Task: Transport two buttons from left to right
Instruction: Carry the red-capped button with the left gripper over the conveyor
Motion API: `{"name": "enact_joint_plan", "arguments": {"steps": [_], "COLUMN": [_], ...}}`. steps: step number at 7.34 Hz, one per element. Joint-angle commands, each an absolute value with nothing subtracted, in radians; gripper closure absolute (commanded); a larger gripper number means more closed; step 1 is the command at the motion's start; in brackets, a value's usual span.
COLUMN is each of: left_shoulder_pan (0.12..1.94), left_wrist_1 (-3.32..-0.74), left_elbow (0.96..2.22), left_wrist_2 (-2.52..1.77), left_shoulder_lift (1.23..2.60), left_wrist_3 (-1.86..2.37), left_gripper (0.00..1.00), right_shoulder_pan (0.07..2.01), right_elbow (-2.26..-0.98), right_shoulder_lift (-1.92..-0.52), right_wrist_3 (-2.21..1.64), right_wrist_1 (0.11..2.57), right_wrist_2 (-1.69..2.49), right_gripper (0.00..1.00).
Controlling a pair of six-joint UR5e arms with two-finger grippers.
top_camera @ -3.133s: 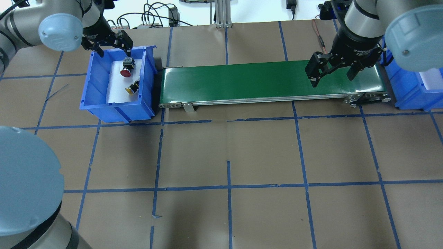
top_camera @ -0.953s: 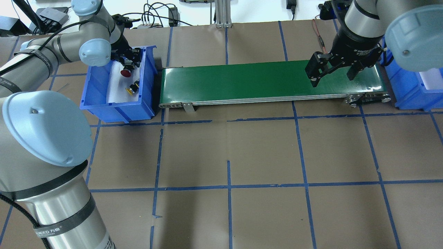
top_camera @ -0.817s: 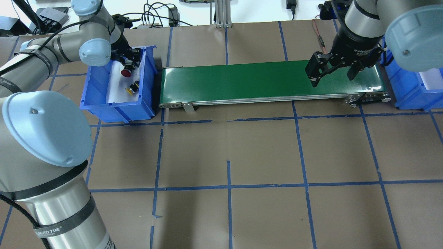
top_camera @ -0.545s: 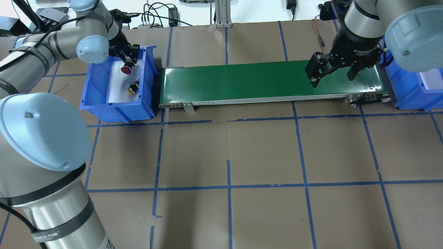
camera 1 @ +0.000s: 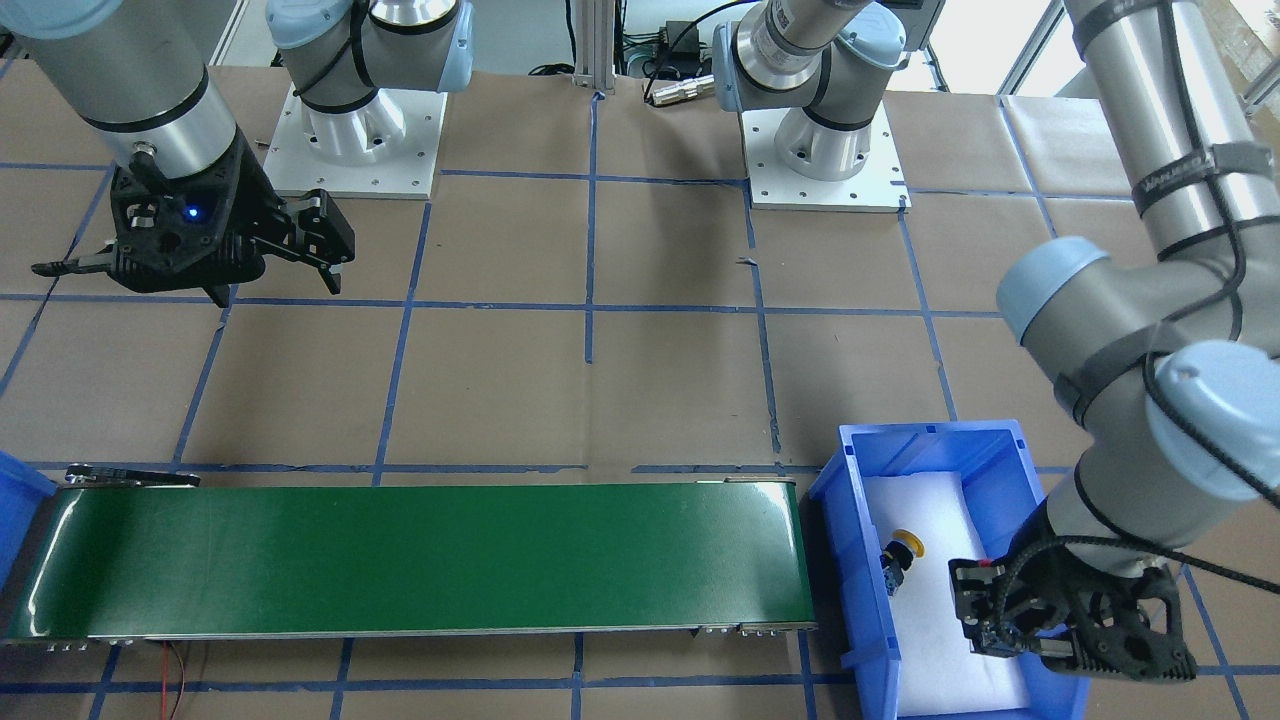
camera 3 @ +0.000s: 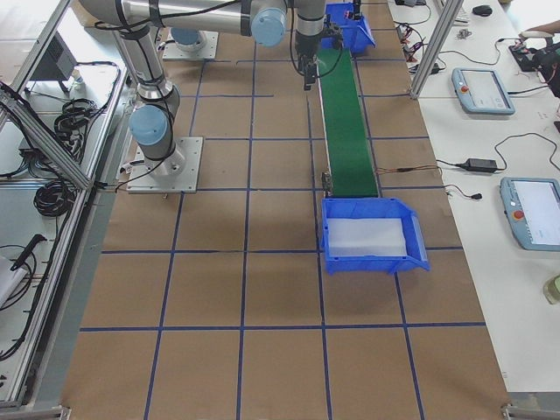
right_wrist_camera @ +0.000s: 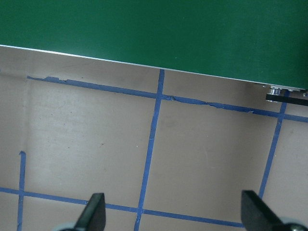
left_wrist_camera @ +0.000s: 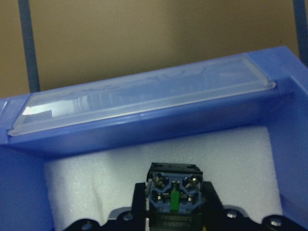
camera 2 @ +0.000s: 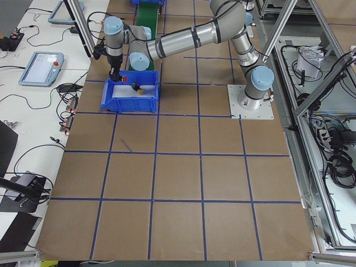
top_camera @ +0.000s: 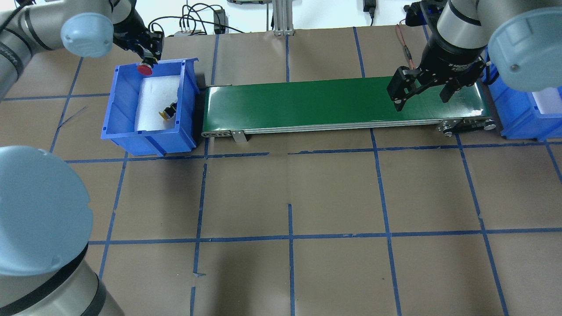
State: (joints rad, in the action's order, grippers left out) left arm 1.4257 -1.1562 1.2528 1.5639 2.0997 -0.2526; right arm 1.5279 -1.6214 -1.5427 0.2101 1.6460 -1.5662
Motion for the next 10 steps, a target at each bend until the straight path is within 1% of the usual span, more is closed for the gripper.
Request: {"name": "enact_joint_plan", "arguments": {"steps": [1, 5, 7, 8, 10], "left_shoulder_pan": [1.450, 1.647, 1.672, 1.674, 1.707], "left_wrist_1": [-1.320, -1.330, -1.327, -1.312, -1.264], "left_elbow": [1.232, 1.230, 1.232, 1.236, 1.232], "left_wrist_2": [1.566, 1.638, 1.618, 1.624, 1.621], "left_shoulder_lift": [1.990, 1.982, 2.009, 2.060, 2.104], "left_wrist_3": [-0.128, 0.025, 0.089, 0.103, 0.135], "left_gripper": [0.84, 0.84, 0.84, 0.84, 0.84], "right_shoulder_pan": [1.528, 1.528, 1.528, 1.528, 1.528], "right_elbow": [-1.620, -1.621, -1.620, -1.620, -1.620], "right_shoulder_lift": [-1.542, -1.543, -1.543, -1.543, -1.543], "right_wrist_3": [0.210, 0.210, 0.210, 0.210, 0.210], "right_wrist_1": [1.646, 1.646, 1.646, 1.646, 1.646], "right_wrist_2": [-1.566, -1.566, -1.566, -1.566, -1.566], "right_gripper": [0.00, 0.00, 0.00, 0.00, 0.00]}}
